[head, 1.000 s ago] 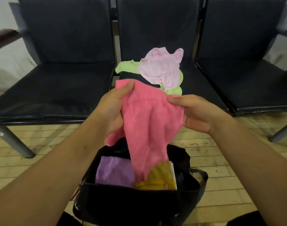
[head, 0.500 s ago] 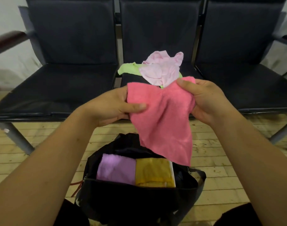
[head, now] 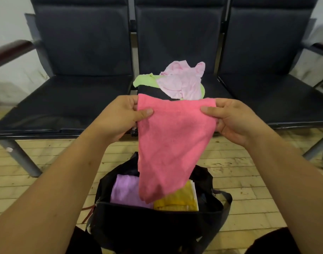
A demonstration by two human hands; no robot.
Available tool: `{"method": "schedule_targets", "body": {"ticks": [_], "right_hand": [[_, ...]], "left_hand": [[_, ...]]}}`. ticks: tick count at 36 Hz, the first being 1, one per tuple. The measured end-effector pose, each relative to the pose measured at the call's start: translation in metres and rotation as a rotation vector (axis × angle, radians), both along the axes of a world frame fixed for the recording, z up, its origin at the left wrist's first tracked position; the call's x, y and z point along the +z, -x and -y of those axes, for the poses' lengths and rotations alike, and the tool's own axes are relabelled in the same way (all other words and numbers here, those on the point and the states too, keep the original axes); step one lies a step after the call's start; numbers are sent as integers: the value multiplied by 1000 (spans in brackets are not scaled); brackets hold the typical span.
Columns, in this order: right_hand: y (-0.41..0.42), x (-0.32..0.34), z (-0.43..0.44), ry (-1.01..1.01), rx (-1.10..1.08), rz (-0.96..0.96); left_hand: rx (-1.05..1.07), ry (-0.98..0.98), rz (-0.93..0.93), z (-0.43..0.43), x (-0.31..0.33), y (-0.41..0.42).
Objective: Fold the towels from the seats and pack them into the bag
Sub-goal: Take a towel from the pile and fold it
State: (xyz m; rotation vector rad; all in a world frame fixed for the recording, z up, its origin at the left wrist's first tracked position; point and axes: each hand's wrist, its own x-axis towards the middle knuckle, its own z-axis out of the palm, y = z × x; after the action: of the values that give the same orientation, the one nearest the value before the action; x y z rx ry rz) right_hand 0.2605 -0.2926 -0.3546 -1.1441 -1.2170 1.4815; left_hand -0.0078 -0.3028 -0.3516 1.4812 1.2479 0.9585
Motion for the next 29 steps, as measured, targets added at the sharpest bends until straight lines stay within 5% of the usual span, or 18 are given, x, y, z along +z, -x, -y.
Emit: {"method": "schedule_targets", "body": {"ticks": [11,21,29], "right_hand": [[5,-1,-5,-57,-185,107],[-2,-1,-4,-83,-98,111],[-4,-2,-1,-268,-120,490]], "left_hand": [[234,-183,-237,2,4,1],[94,-244,-367,1,2,4],[159,-284,-503,-2,-4,5]]}}
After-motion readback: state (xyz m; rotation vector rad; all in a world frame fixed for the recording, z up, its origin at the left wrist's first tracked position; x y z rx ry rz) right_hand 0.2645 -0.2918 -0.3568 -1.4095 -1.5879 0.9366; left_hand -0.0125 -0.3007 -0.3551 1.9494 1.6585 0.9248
